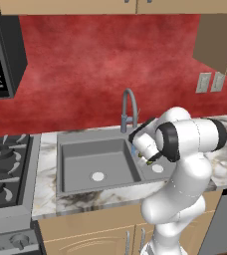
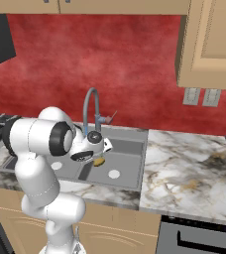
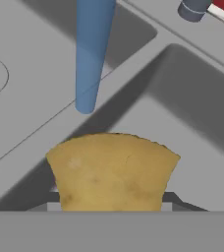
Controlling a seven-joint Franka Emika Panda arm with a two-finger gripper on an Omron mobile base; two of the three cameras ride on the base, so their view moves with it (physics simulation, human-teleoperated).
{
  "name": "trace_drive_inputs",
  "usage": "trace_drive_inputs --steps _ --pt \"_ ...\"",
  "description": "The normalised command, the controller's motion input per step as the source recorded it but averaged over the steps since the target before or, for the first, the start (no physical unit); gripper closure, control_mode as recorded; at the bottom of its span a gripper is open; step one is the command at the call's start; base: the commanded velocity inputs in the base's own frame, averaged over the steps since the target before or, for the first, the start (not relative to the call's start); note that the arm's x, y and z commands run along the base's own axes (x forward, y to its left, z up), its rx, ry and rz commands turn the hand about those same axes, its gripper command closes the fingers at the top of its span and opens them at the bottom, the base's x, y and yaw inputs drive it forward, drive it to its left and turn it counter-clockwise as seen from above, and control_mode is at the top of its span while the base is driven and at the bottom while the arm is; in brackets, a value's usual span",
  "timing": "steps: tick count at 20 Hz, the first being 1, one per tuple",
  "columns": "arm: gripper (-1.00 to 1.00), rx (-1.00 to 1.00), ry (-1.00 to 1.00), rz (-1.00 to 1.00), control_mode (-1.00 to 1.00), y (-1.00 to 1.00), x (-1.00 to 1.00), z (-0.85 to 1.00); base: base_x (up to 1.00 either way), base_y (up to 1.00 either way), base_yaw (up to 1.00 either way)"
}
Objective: Soak the sponge with water for a few seconds and then drop it inside the sink.
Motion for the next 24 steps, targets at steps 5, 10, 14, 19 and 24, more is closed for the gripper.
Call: trace_drive_inputs --steps 5,10,14,19,24 --pt "1.0 -0.09 0.13 -0.12 -1.0 -0.48 0.12 0.0 0.0 0.0 0.0" --pt "1.0 0.0 0.03 -0.08 -1.0 -0.55 0.11 0.03 0.0 0.0 0.0" --pt "1.0 0.02 0.0 -0.03 -1.0 -0.33 0.04 0.24 0.0 0.0 0.0" --pt "1.0 0.14 0.0 0.0 -1.0 -0.17 0.05 0.31 0.0 0.0 0.0" --pt "1.0 0.2 0.01 0.0 -1.0 -0.05 0.0 0.25 0.0 0.0 0.0"
